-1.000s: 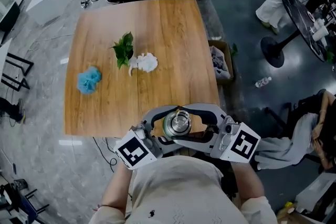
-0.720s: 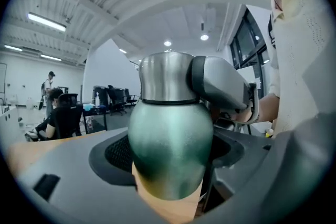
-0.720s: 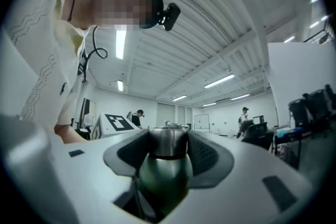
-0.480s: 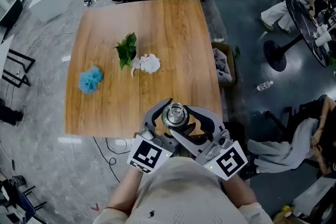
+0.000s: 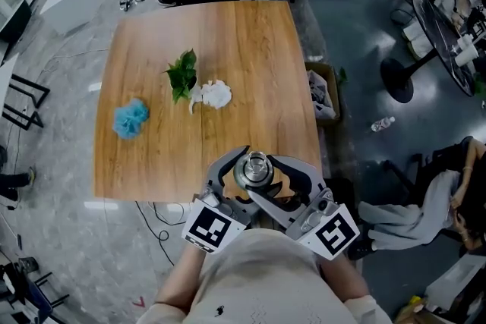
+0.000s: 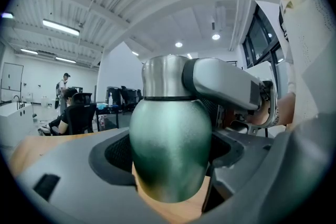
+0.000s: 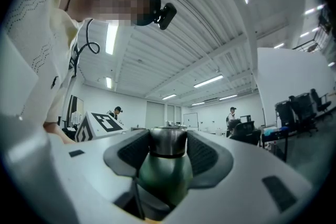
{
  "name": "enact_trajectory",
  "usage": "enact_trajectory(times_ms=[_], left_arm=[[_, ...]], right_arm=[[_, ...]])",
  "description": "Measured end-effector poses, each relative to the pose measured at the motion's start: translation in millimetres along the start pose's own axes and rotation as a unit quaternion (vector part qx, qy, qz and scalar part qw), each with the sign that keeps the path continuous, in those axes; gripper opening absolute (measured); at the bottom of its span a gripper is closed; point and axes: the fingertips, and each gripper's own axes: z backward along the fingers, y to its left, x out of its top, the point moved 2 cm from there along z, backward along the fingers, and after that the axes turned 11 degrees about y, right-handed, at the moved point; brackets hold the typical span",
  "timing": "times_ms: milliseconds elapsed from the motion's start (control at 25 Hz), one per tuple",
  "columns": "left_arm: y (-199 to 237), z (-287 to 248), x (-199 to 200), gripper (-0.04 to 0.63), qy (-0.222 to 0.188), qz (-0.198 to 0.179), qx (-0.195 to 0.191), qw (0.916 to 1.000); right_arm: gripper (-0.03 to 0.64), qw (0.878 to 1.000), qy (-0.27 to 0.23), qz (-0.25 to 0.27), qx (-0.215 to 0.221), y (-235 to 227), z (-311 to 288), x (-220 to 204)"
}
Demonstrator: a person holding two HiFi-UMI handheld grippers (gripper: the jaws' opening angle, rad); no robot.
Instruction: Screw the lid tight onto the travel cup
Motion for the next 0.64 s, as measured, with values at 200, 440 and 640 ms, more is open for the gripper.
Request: enact_trajectory(times_ms=[200,440,640], left_arm=[[-3.6,-4.6,-8.0,0.393,0.01,-0.001,-0.013,0.9999],[-4.3,-7.4,-6.0,0.393,0.0,0.008,-0.023,0.9997],[-2.7,-14.4,0.5,0.393,-0.016,0.011,-0.031,0.9993]], right_arm=[[0.233,1.0,0.007,-0.009,-0.006,-1.3,2.7,-8.8],[0.233,1.0,0.002,-0.01,-0.014,-3.4,2.9,-7.2],[0.233,1.0,-0.003,-0.007,-0.024,-10.6,3.3,-5.9]])
